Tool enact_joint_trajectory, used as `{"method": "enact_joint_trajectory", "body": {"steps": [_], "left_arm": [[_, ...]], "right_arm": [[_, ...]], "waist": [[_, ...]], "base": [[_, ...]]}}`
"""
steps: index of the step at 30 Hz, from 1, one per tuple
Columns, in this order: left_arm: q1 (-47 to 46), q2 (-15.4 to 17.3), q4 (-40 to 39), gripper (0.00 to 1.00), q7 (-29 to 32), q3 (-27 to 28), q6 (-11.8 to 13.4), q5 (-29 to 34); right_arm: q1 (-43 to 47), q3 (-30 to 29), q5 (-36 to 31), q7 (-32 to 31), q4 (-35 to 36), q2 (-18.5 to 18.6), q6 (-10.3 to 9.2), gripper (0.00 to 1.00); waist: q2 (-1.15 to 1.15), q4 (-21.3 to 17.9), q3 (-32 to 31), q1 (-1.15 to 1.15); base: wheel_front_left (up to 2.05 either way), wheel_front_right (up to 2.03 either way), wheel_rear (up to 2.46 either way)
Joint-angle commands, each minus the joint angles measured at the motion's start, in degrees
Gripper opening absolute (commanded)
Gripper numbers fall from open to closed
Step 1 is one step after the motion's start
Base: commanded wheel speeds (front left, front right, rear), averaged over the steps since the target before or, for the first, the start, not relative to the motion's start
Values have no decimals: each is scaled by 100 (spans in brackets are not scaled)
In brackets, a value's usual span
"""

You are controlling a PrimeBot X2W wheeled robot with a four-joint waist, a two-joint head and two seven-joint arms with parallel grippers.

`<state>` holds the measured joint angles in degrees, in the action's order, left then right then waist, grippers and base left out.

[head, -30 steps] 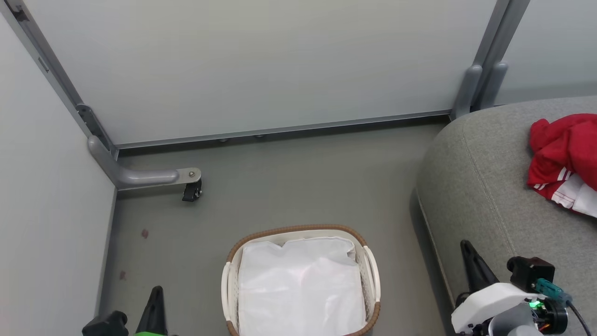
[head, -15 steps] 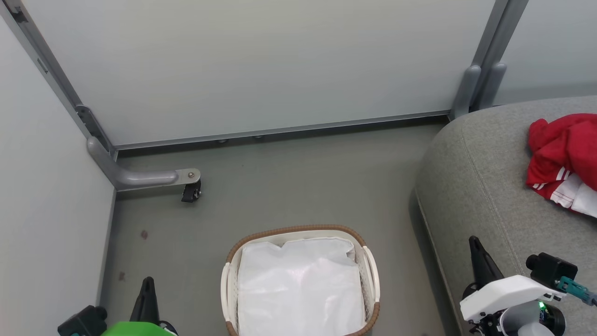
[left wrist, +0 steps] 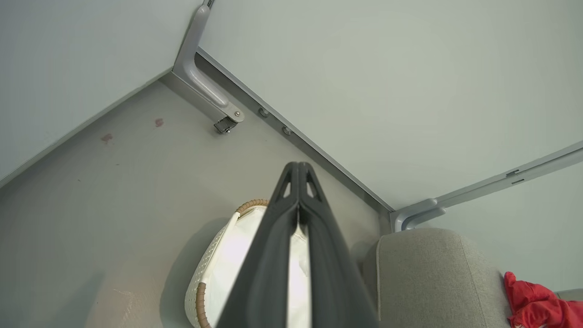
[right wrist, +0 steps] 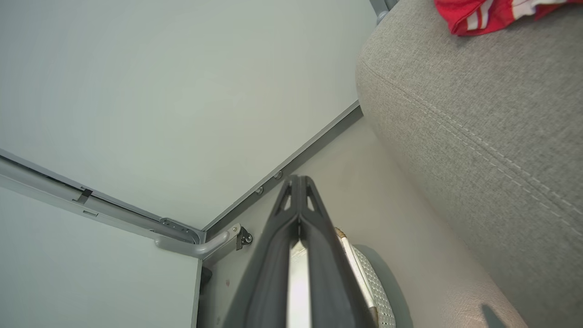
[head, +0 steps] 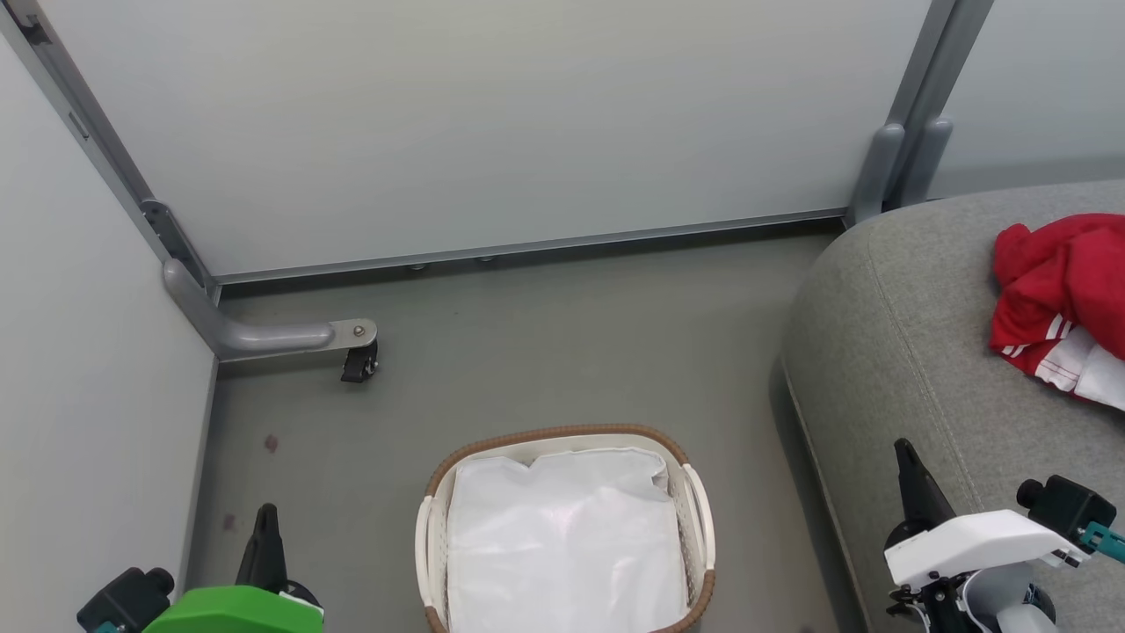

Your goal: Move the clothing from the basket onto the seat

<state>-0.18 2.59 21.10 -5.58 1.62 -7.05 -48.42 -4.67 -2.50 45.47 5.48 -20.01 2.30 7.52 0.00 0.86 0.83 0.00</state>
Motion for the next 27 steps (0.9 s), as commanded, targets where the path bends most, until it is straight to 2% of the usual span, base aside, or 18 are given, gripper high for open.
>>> {"method": "enact_joint_trajectory", "body": {"steps": [1, 27], "left_arm": [[-192, 24, -97, 0, 50, 38, -14, -203], [-376, 32, -344, 0, 505, 219, -33, -1824]], "right_arm": [[-117, -31, 218, -55, 104, 37, -1, 0], [-144, -179, 1943, -502, 306, 52, -3, 0]], "waist": [[0, -1, -1, 0], [0, -27, -20, 0]], "base": [[0, 0, 0], [0, 0, 0]]}}
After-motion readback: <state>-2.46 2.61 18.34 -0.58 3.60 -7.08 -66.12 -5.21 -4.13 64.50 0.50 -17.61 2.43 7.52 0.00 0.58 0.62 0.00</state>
